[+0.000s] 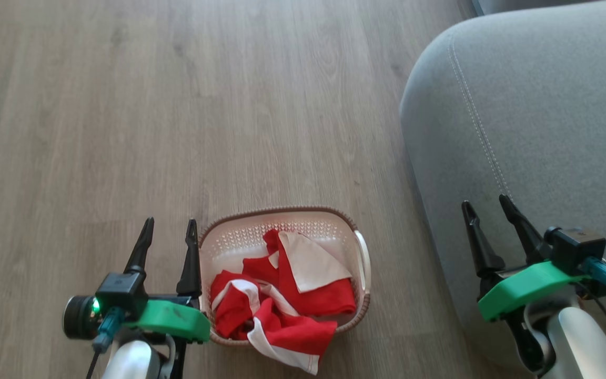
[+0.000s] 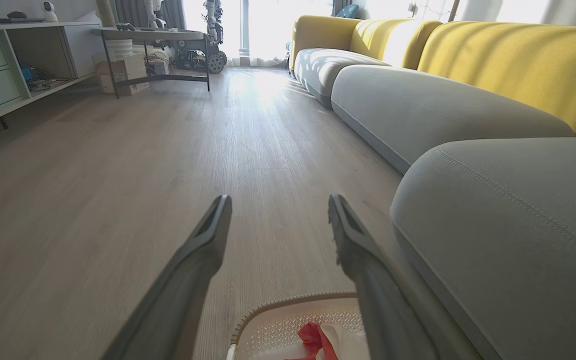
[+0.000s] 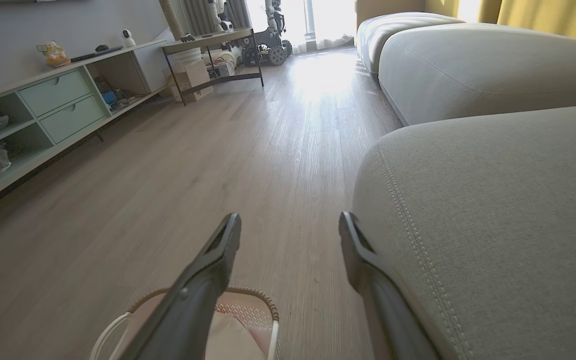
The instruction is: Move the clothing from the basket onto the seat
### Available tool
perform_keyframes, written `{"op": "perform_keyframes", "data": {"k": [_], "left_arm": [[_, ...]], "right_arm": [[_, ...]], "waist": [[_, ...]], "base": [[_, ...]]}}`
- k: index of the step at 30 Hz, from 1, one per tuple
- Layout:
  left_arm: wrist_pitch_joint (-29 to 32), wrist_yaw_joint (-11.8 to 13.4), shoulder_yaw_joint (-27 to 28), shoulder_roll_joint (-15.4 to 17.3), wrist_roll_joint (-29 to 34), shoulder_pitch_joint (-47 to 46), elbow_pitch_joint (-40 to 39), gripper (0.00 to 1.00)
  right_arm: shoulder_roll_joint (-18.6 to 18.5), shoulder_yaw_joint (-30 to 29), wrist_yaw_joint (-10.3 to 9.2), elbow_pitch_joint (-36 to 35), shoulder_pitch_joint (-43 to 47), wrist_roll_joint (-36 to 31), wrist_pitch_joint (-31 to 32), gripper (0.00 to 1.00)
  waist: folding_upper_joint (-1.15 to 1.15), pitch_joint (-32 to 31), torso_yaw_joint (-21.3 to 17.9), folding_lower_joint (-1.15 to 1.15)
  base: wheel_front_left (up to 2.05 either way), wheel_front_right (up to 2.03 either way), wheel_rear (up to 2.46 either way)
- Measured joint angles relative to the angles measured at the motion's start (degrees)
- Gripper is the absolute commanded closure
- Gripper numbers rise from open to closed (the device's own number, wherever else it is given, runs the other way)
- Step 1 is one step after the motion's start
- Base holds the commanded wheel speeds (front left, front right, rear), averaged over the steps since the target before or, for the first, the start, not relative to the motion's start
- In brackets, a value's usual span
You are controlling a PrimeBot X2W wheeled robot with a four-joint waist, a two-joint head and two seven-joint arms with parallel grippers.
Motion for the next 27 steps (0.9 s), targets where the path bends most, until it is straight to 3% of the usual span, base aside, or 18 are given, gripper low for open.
{"op": "perform_keyframes", "data": {"k": [12,17,27], "left_arm": [[-0.33,1.11,-1.03,-0.59,-0.81,-5.42,0.7,0.0],[3.09,0.69,-3.12,-1.02,-1.03,-11.0,6.34,0.0],[6.82,-0.89,-5.94,-1.25,-3.68,-19.43,14.91,0.0]], "right_arm": [[-2.36,0.44,0.0,-1.33,-3.25,2.6,-1.04,0.0],[-4.53,0.42,0.0,-1.74,-6.53,4.27,-1.96,0.0],[-4.9,1.47,0.0,-1.41,-9.28,5.79,-2.93,0.0]], "waist": [[0.0,6.47,-1.58,0.0],[0.0,11.71,-1.58,0.01],[0.0,17.49,-1.79,0.01]], "base": [[0.0,0.0,0.0],[0.0,0.0,0.0],[0.0,0.0,0.0]]}}
